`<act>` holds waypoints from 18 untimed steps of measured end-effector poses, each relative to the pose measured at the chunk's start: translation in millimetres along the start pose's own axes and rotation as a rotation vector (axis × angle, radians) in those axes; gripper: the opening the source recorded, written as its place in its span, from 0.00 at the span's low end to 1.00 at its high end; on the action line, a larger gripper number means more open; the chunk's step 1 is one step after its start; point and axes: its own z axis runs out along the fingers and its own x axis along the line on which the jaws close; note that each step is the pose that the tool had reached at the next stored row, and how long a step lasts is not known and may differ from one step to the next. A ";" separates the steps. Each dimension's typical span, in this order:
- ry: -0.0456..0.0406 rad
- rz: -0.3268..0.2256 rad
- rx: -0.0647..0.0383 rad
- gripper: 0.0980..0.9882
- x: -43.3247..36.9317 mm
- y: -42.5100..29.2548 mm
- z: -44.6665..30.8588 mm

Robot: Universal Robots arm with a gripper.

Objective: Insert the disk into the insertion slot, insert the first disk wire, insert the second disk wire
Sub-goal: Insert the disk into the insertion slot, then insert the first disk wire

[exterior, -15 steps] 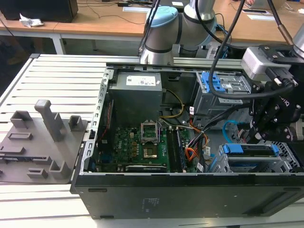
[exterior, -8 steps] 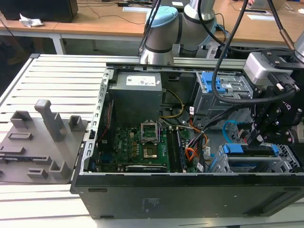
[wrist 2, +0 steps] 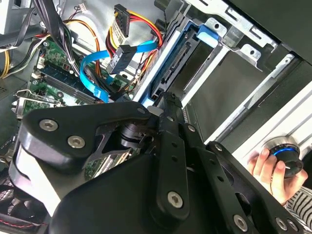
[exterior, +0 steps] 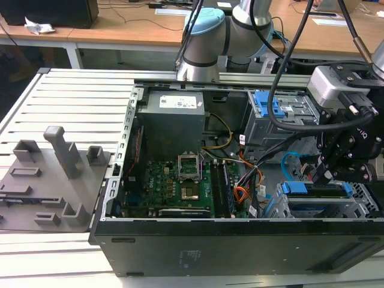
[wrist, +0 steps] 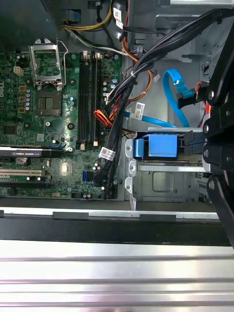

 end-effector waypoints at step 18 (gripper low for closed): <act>0.0000 0.000 0.000 0.23 -1.0 -22.4 -0.6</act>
